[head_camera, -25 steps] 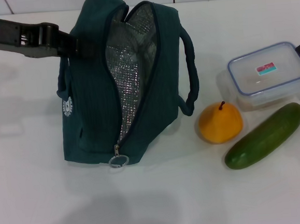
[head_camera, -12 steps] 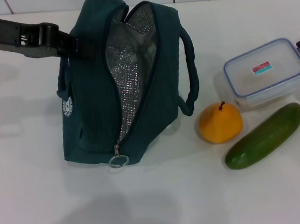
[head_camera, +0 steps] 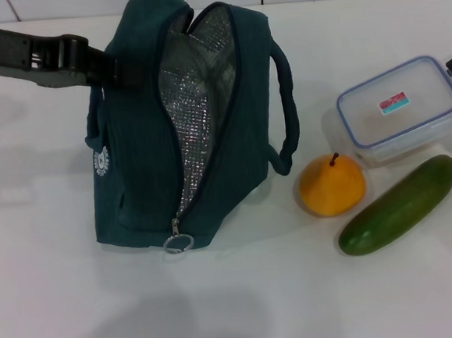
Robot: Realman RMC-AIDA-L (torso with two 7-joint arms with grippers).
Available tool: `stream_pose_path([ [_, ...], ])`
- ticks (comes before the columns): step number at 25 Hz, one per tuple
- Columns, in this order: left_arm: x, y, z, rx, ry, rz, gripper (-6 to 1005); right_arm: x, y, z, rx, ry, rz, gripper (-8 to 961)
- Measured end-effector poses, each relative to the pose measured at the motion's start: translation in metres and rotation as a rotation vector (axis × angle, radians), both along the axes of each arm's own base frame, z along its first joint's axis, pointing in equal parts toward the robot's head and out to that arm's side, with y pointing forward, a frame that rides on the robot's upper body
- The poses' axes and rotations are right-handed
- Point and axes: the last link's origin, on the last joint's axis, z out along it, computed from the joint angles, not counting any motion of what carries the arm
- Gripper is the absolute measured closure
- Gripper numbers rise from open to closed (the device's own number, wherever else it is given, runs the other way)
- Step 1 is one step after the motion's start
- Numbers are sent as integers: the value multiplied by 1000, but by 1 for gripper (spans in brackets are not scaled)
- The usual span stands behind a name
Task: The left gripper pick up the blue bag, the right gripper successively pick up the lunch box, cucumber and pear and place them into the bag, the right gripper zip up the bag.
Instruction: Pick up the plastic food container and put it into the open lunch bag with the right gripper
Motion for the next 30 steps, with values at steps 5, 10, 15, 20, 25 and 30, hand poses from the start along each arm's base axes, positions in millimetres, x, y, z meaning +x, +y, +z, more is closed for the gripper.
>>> stream_pose_path([
  [5,0,0,0,0,0,0,955,-4,0,4,33,-2,31,857],
  [10,0,0,0,1,-1,1,954,-8,-1,10,73,12,62,856],
  [15,-2,1,-2,-9,-12,15,954,-13,1,17,114,30,91,855],
  [20,-2,1,-2,-8,-16,14,955,-20,2,29,180,80,127,854],
  [25,1,2,-3,-9,-20,8,955,-41,6,47,251,174,236,853],
  [30,5,4,-7,-22,-30,5,955,-70,18,58,276,251,357,852],
])
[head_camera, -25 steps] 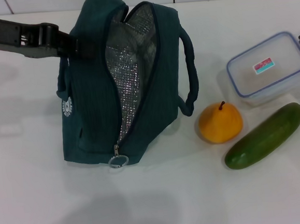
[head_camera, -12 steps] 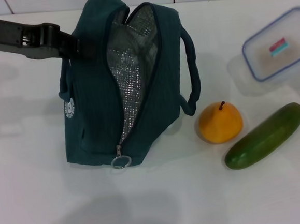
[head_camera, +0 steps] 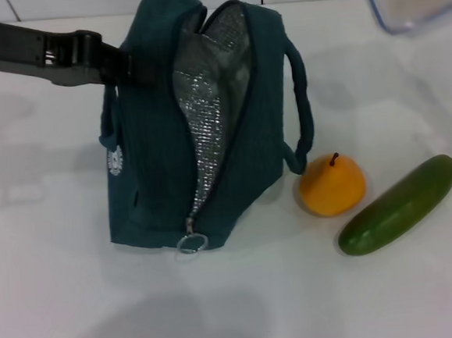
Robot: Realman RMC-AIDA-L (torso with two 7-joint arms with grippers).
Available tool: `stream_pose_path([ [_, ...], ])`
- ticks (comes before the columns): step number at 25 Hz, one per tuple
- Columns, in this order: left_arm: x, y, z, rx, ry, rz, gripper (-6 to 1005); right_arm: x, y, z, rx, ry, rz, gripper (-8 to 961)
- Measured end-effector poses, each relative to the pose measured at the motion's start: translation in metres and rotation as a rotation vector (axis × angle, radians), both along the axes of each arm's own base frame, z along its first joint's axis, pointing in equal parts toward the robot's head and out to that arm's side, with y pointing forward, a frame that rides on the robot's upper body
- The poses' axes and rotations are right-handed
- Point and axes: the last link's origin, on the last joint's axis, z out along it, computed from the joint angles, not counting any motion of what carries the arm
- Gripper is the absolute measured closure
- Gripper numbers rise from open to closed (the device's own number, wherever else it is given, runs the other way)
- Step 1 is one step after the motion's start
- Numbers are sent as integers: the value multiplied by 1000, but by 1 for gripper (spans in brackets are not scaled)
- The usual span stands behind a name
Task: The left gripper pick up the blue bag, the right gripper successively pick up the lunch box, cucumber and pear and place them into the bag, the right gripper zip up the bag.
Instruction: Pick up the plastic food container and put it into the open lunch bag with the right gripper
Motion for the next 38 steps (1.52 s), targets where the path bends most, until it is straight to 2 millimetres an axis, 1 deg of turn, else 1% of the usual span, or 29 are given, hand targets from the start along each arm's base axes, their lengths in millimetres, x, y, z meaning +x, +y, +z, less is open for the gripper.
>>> stream_pose_path([
  [3,0,1,-2,-9,-5,3,955,-25,11,4,11,32,96,851],
  [8,2,1,-7,-19,-10,1,955,-61,28,5,-6,48,205,850],
  [12,5,4,-17,-41,-10,0,955,-83,36,1,-31,41,270,850],
  [15,6,7,-23,-55,-19,1,955,-94,39,-10,-93,14,298,849],
  [20,6,9,-26,-47,-20,-1,955,-101,39,-23,-161,-34,323,848],
  [28,4,10,-37,-63,-17,3,955,-101,36,-36,-223,-90,326,847],
  [32,5,10,-40,-69,-21,0,955,-103,36,-43,-256,-125,331,846],
  [35,5,11,-39,-65,-26,0,955,-101,34,-49,-281,-153,330,845],
  [38,5,11,-38,-61,-29,2,955,-95,29,-53,-301,-166,323,845],
])
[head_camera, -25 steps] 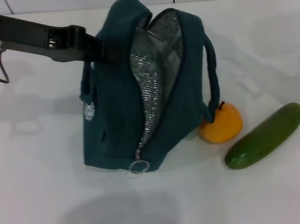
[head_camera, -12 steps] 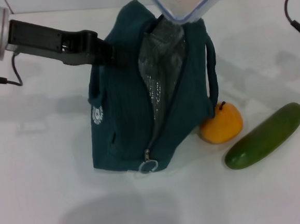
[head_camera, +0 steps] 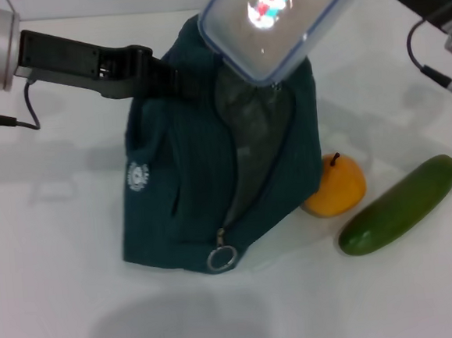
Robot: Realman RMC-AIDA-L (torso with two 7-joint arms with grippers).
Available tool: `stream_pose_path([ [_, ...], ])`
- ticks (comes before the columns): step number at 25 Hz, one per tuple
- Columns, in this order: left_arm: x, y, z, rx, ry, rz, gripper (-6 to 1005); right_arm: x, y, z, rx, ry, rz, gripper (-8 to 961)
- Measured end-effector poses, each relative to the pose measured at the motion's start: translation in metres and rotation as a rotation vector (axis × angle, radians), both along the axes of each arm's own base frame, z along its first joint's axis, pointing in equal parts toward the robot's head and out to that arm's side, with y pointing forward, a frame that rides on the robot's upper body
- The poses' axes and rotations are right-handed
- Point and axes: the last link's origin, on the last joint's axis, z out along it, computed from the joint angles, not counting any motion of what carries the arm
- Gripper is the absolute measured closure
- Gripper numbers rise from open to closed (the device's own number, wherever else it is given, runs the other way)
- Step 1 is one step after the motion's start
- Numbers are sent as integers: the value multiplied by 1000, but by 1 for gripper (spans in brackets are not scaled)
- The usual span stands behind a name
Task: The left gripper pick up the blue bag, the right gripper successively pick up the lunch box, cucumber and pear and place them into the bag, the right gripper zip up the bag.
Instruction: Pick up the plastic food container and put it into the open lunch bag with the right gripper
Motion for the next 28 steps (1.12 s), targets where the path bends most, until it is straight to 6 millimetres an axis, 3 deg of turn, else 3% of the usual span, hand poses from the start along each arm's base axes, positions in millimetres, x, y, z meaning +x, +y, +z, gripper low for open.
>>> stream_pose_path([
  [7,-2,1,2,16,-5,14,955,24,-15,-2,-17,-10,-48,843],
  [10,-2,2,4,25,-15,19,955,24,-17,-6,-32,-27,-39,843],
  [22,-3,0,1,12,-73,22,955,-10,-3,-38,-59,-225,32,841],
  [28,-4,-1,2,14,-86,23,955,-11,0,-57,-73,-334,10,839],
])
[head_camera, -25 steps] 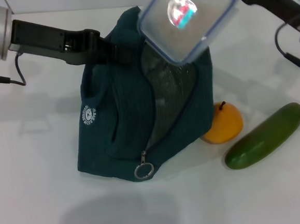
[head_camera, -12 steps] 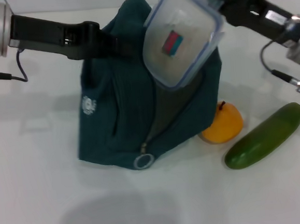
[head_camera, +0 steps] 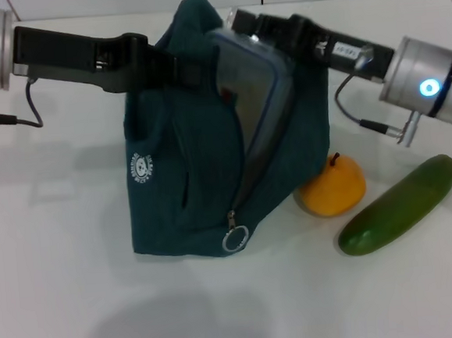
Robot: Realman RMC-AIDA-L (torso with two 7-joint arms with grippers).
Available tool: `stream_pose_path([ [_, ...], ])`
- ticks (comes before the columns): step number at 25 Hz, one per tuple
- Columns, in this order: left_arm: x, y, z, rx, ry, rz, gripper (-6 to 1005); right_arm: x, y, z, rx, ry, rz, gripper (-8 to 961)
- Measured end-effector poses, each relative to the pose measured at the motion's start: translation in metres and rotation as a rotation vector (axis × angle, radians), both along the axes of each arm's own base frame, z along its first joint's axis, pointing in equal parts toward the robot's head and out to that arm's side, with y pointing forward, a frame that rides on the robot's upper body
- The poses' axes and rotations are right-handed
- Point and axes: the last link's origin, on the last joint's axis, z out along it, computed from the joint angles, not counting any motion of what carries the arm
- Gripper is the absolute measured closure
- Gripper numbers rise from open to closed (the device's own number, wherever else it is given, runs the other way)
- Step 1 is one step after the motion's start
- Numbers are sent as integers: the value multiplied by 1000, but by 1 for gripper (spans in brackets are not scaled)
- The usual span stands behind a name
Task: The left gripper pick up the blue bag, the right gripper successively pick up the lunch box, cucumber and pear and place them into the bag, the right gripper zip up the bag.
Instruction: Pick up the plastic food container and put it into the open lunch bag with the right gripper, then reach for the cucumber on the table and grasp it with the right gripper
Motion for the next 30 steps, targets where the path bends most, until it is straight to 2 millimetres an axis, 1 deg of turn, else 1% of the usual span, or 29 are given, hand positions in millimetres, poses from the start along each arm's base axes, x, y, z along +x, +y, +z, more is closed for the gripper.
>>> stream_pose_path([
  [6,-4,0,-4,-5,-7,9,955,-6,-5,-13,15,-21,15,838],
  [9,-5,0,-3,-4,-6,10,955,-8,-7,-16,32,-35,29,838],
  [13,-5,0,-3,-3,-6,10,955,-5,-6,-14,50,-34,14,837],
  [17,-6,0,-2,0,-3,12,955,2,-7,-6,90,-7,17,761],
  [20,-8,1,1,10,-5,16,955,11,-12,10,155,38,43,705],
  [24,-14,-1,5,23,-2,32,955,28,-21,41,271,123,74,629],
  [26,-18,-2,8,30,-1,41,955,41,-26,62,351,152,86,388],
  [28,-19,-2,9,32,-1,45,955,58,-31,83,426,162,78,312],
  [30,-19,-2,10,33,0,44,955,74,-35,98,460,148,59,235],
])
